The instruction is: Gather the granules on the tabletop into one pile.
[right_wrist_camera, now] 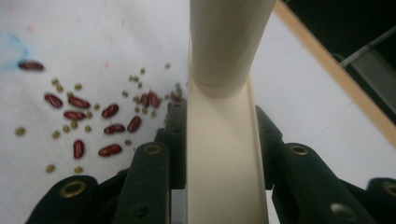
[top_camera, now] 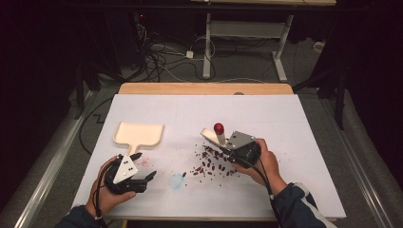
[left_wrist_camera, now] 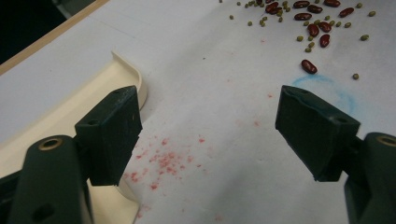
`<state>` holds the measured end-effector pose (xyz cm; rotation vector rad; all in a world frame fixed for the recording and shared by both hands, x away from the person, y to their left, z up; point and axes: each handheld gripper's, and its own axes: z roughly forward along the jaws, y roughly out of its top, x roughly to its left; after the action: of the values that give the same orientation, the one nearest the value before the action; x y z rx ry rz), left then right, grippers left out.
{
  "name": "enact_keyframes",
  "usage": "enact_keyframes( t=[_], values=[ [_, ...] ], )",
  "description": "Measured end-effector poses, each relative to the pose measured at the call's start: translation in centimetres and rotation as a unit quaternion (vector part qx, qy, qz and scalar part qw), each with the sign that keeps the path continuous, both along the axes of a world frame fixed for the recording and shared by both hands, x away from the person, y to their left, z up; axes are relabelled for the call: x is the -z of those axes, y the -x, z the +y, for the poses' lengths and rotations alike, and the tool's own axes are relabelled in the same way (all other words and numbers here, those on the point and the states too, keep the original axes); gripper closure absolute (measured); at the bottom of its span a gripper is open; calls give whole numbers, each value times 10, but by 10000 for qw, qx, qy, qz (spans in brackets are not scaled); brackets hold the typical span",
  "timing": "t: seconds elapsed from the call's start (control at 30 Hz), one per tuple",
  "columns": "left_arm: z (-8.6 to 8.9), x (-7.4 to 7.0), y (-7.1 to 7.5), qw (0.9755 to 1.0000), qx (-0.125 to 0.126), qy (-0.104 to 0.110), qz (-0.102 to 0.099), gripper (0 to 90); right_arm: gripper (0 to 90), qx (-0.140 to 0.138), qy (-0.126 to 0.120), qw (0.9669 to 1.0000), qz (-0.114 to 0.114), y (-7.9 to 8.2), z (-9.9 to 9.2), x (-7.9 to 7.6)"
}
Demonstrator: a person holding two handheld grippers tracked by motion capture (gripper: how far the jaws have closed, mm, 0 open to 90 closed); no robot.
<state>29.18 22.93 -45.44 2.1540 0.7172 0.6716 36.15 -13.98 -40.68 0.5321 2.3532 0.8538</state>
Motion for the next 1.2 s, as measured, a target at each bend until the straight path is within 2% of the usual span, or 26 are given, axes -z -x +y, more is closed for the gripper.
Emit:
enact_keyframes(
  t=[0.07,0.17,0.23,0.27,0.3,0.33,0.37,0.4,0.47,0.5,0.53,0.67,0.7,0.77,0.93,0.97,1.1,1.2],
  values=[
    [0,0,0,10000,-25,0,-19,217,677,-8,-240,9997,-62,6,-2,-11],
    [2,-1,0,10000,-76,1,-59,217,677,-172,-739,9971,106,19,-1,-23],
    [3,-3,0,9998,-137,9,-119,216,677,-372,-1037,9934,329,30,5,-26],
    [5,-4,0,9997,-179,30,-144,215,677,-592,-1248,9886,595,40,13,-25],
    [7,-5,0,9996,-227,66,-182,215,677,-592,-1248,9886,595,40,13,-25],
    [10,-6,-1,9993,-283,120,-212,214,677,-833,-1322,9840,852,50,23,-21],
    [12,-7,-2,9990,-321,132,-290,214,677,-833,-1322,9840,852,50,23,-21],
    [15,-7,-2,9987,-378,85,-332,214,677,-909,-1377,9814,977,54,27,-18],
    [19,-7,-4,9980,-503,84,-374,214,677,-1105,-1491,9742,1286,60,37,-11],
    [21,-7,-4,9978,-541,123,-370,214,677,-1300,-1488,9691,1480,64,48,-2],
    [22,-6,-5,9977,-558,131,-349,214,677,-1300,-1488,9691,1480,64,48,-2],
    [20,-4,-6,9982,-497,6,-322,214,677,-1477,-1252,9656,1737,69,66,16],
    [19,-4,-6,9984,-471,-27,-313,214,677,-1501,-1197,9653,1770,69,69,20],
    [17,-2,-6,9985,-455,-90,-306,214,677,-1454,-1094,9681,1723,67,72,27],
    [13,0,-5,9988,-429,-168,-190,214,676,-1055,-1110,9743,1653,52,61,30],
    [13,0,-6,9988,-429,-175,-185,214,675,-979,-1130,9750,1646,48,58,31],
    [13,0,-6,9988,-417,-179,-177,214,675,-680,-1295,9741,1722,35,45,32],
    [12,1,-6,9989,-403,-194,-159,215,675,-389,-1319,9767,1645,25,32,29]
  ],
)
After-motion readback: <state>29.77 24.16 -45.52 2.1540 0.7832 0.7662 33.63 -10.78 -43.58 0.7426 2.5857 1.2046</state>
